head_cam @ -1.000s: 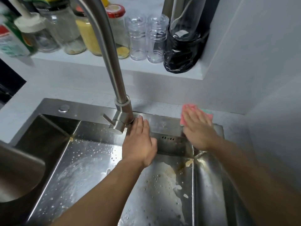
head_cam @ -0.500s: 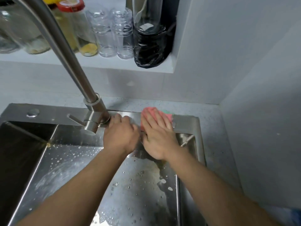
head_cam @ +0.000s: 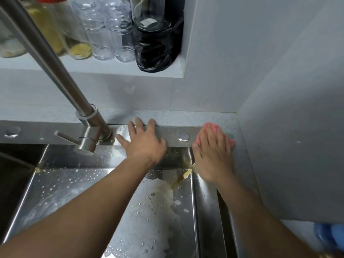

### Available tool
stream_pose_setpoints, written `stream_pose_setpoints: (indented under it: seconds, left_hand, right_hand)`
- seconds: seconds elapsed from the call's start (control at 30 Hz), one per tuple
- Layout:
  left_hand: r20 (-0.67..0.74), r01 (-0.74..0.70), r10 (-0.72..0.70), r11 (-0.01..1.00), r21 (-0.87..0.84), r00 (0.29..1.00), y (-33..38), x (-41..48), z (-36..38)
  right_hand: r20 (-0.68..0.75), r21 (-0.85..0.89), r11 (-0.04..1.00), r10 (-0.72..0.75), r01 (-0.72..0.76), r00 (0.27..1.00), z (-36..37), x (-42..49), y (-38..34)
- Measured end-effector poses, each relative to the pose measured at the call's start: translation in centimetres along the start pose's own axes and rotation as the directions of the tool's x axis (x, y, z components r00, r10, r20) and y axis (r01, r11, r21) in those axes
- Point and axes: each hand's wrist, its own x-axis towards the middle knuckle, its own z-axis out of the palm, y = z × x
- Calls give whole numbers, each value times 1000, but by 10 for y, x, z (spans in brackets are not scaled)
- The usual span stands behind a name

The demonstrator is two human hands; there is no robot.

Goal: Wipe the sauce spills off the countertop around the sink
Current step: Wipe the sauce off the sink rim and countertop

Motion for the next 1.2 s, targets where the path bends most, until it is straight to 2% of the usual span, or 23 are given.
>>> stream_pose_setpoints:
  seconds: [0.2,0.3,0.47,0.57,0.6,0.73,0.9,0.97,1.1,1.2]
  left_hand:
    - [98,7,-14,998,69,995,1,4,-1]
    - [112,-7,-3,996,92,994,-1,2,1]
    - [95,-17,5,992,128,995,-1,3,3]
    - [93,-14,3,992,122,996,0,3,4]
    - [91,-13,2,992,125,996,0,4,4]
    - [98,-8,-6,991,136,995,1,2,1]
    - [105,-5,-10,989,145,994,2,2,-2]
    - [117,-6,-11,990,139,993,2,2,-2]
    - [119,-1,-14,992,129,993,2,-2,-3]
    - [146,2,-21,991,132,989,0,-2,-5]
  right_hand:
    - [26,33,980,198,-199,980,-19,53,-4]
    - [3,30,983,179,-179,984,-20,46,6]
    - [-116,41,982,190,-187,975,-12,-6,25]
    - [-240,21,991,131,-129,962,-26,-7,20]
    - [-243,23,992,126,-124,962,-27,-9,18]
    - [-54,89,987,143,-138,988,-13,-23,17]
    - [-47,114,985,139,-133,989,-26,42,35]
    - [-43,130,983,136,-129,990,-27,41,38]
    - [-59,152,980,138,-128,989,-10,-44,30]
    - [41,132,982,133,-137,990,-3,-154,26]
